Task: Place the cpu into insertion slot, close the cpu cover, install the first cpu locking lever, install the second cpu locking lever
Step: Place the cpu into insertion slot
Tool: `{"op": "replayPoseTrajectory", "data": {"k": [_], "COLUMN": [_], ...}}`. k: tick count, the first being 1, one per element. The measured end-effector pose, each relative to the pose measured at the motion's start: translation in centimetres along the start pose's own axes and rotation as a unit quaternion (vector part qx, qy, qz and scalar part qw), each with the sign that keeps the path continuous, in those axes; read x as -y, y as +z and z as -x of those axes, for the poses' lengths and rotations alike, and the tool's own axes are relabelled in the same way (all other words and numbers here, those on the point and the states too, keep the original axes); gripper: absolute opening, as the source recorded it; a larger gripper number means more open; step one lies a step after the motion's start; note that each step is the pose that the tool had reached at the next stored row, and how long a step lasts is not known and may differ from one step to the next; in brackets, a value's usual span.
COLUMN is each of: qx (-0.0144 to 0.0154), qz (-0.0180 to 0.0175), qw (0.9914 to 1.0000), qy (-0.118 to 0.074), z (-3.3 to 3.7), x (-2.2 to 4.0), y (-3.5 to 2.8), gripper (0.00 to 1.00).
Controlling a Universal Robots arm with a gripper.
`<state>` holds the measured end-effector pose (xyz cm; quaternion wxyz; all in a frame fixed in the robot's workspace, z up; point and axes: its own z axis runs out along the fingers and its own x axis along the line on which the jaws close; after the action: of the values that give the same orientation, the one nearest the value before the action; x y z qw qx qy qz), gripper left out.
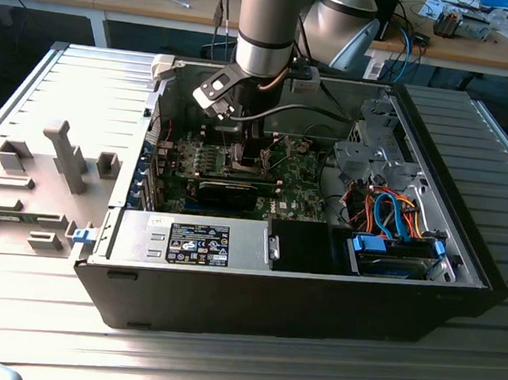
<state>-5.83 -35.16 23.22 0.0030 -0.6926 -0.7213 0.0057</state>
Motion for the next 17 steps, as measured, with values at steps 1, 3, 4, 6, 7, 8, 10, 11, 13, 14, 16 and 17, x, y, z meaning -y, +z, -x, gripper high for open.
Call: {"op": "replayPoseTrajectory", "data": {"k": [1,3,4,6,7,8,10,11,13,14,16,17], "qx": [0.0,0.0,0.0,0.0,0.0,0.0,0.0,0.0,0.0,0.0,0.0,0.0], "qz": [0.0,0.0,0.0,0.0,0.0,0.0,0.0,0.0,0.0,0.0,0.0,0.0], "qw": [1.0,1.0,1.0,1.0,1.0,1.0,1.0,1.0,1.0,1.0,1.0,1.0], "qy": [0.0,0.0,0.0,0.0,0.0,0.0,0.0,0.0,0.0,0.0,0.0,0.0], "z": [0.0,0.0,0.0,0.0,0.0,0.0,0.0,0.0,0.0,0.0,0.0,0.0], "x": [0.0,0.0,0.0,0.0,0.0,0.0,0.0,0.0,0.0,-0.01,0.0,0.0], "y": [0.02,0.07,0.09,0.13,0.16,0.18,0.22,0.24,0.27,0.3,0.34,0.35], "gripper": [0.55,0.55,0.55,0.55,0.55,0.55,0.55,0.55,0.55,0.55,0.55,0.55]}}
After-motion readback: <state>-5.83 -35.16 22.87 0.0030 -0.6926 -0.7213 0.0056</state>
